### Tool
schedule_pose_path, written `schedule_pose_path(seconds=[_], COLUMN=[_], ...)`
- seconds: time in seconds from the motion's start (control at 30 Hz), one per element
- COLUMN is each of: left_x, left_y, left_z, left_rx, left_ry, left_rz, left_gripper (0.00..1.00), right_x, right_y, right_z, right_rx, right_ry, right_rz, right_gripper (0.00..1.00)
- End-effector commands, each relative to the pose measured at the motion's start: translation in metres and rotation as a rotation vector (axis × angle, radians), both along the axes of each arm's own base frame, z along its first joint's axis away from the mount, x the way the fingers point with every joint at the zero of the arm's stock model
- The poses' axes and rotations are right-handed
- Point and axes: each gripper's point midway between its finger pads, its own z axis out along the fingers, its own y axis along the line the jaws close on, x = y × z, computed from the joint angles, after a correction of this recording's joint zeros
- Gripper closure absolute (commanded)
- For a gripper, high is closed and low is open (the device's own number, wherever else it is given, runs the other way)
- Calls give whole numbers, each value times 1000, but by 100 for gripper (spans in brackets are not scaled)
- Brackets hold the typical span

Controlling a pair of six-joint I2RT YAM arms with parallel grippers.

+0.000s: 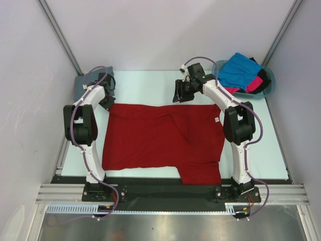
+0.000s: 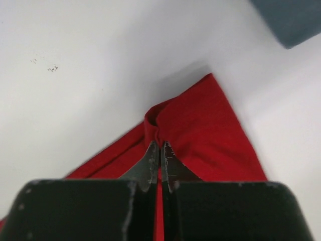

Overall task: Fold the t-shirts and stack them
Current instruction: Fold the tshirt

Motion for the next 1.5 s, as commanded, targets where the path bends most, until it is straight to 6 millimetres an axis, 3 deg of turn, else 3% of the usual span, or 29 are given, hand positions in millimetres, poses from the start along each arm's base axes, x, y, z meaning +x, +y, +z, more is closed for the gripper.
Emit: schedule_pose_path(seconds=[0.0, 0.3, 0.4, 0.5, 0.57, 0.6, 0.7, 0.87, 1.0, 1.1, 1.27, 1.33, 1.4, 1.47], left_x=[19, -1, -5, -10, -14, -14, -12, 12, 25, 31, 28, 26, 20, 13], left_y=[4, 20, 22, 21, 22, 22, 19, -1, -42, -71, -123, -135, -149, -159], left_z=[56, 51, 43, 34, 29, 32, 40, 59, 74, 82, 86, 85, 83, 79], left_rx=[-64, -82, -92, -96, -90, -86, -96, -175, -308, -343, -357, -333, -306, -290], left_ry=[-149, -114, -88, -60, -51, -64, -119, -289, -423, -486, -465, -450, -433, -413], left_rz=[-16, 4, -7, -19, -21, -22, -35, -126, -270, -358, -521, -572, -607, -648], left_gripper=[99, 100, 86, 39, 26, 12, 1, 0, 0, 0, 1, 2, 1, 2], right_x=[5, 4, 4, 4, 4, 4, 4, 5, -10, -33, -59, -60, -72, -72], right_y=[3, 5, 6, 7, 6, 6, 5, -8, -15, -12, -38, -44, -50, -56], right_z=[23, 23, 21, 20, 21, 21, 20, 14, 2, -18, -58, -53, -59, -47], right_rx=[29, 36, 36, 36, 33, 31, 24, -50, -122, -210, -443, -452, -464, -462], right_ry=[-48, -44, -43, -41, -42, -43, -44, -41, -28, -24, 11, -12, -2, -28], right_rz=[15, 19, 21, 23, 20, 18, 14, -38, -40, 10, -38, -80, -92, -127], right_gripper=[48, 48, 48, 48, 48, 48, 48, 48, 50, 48, 47, 48, 47, 47])
